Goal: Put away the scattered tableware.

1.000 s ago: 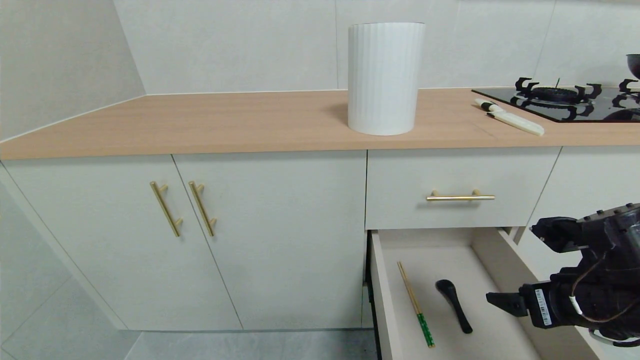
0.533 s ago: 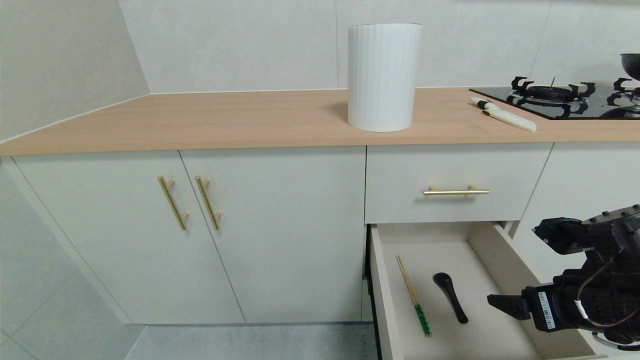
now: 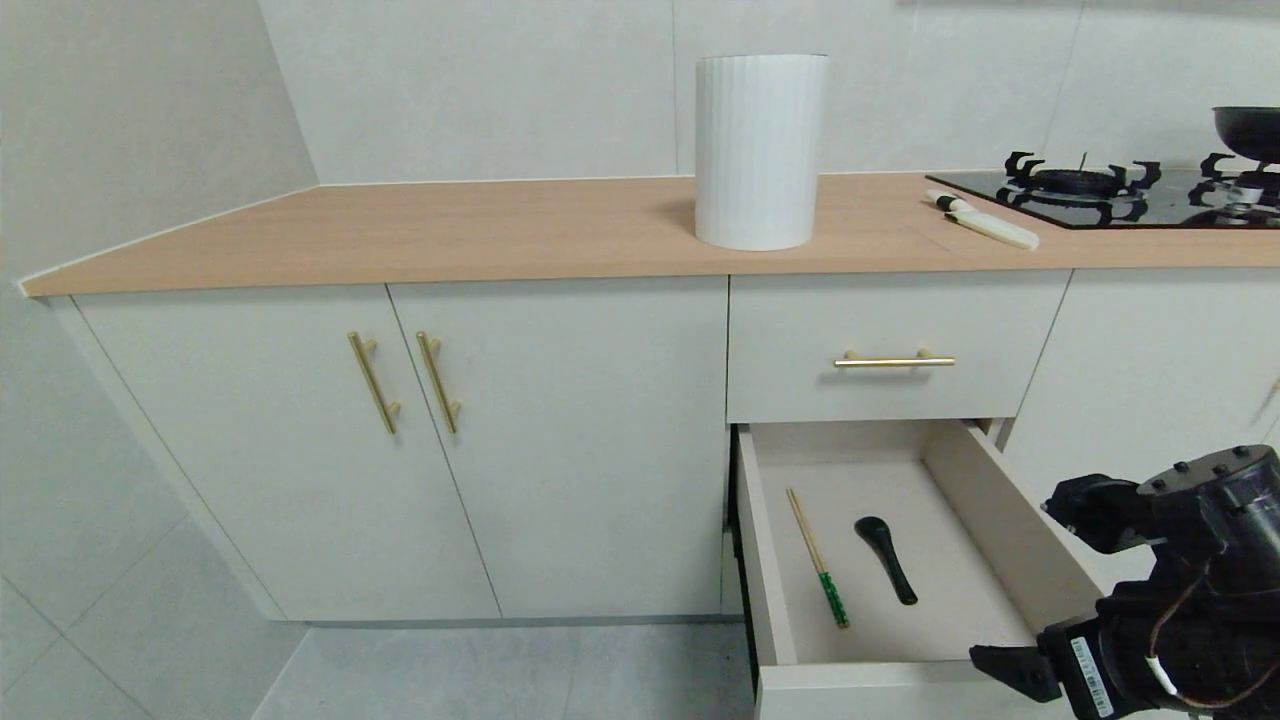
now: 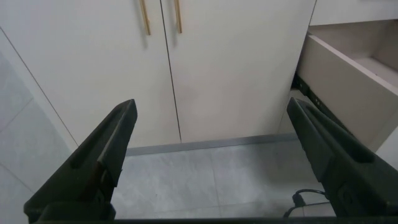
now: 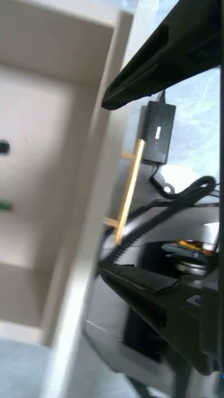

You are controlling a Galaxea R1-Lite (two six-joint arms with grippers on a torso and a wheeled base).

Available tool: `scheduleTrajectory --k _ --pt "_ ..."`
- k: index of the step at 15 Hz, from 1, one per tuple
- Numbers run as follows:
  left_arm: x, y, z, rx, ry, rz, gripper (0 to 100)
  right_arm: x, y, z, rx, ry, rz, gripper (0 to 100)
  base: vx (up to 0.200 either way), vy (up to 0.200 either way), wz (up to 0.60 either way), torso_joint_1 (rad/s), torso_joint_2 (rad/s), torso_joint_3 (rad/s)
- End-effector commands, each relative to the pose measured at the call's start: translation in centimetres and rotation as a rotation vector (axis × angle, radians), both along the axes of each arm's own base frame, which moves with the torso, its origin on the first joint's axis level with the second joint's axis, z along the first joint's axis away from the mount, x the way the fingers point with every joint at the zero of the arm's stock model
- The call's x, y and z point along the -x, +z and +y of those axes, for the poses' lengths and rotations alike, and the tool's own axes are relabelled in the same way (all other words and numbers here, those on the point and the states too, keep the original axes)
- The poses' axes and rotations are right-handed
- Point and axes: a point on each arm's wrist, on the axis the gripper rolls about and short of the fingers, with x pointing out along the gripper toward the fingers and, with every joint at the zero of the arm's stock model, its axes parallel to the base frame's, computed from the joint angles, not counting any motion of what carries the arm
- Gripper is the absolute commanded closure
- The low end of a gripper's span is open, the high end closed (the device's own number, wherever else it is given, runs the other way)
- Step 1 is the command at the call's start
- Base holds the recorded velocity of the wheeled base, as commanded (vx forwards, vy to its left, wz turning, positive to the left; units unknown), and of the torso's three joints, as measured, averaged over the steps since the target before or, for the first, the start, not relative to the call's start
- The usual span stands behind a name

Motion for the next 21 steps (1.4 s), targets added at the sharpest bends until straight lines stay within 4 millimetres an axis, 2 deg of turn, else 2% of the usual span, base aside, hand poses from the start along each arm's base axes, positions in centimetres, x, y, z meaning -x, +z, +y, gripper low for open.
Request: scheduleTrajectory --k 1,12,18,21 --pt "0.0 0.0 0.0 0.000 0.001 0.000 0 0.3 -0.5 0.6 0.015 0.033 0.025 0 0.000 0.000 0.00 0.000 0.00 0.000" --pt "0.0 0.0 0.0 0.000 0.001 -0.001 0 1.6 -3.3 1.7 0.114 0.126 0.169 0 0.000 0.000 0.00 0.000 0.00 0.000" --pt "0.0 0.0 0.0 0.000 0.001 0.000 0 0.8 -4.4 2.1 0.148 0.101 0.207 0 0.000 0.000 0.00 0.000 0.00 0.000" --pt "0.0 0.0 0.0 0.002 0.001 0.000 0 -0.1 -5.0 2.7 0.158 0.022 0.223 0 0.000 0.000 0.00 0.000 0.00 0.000"
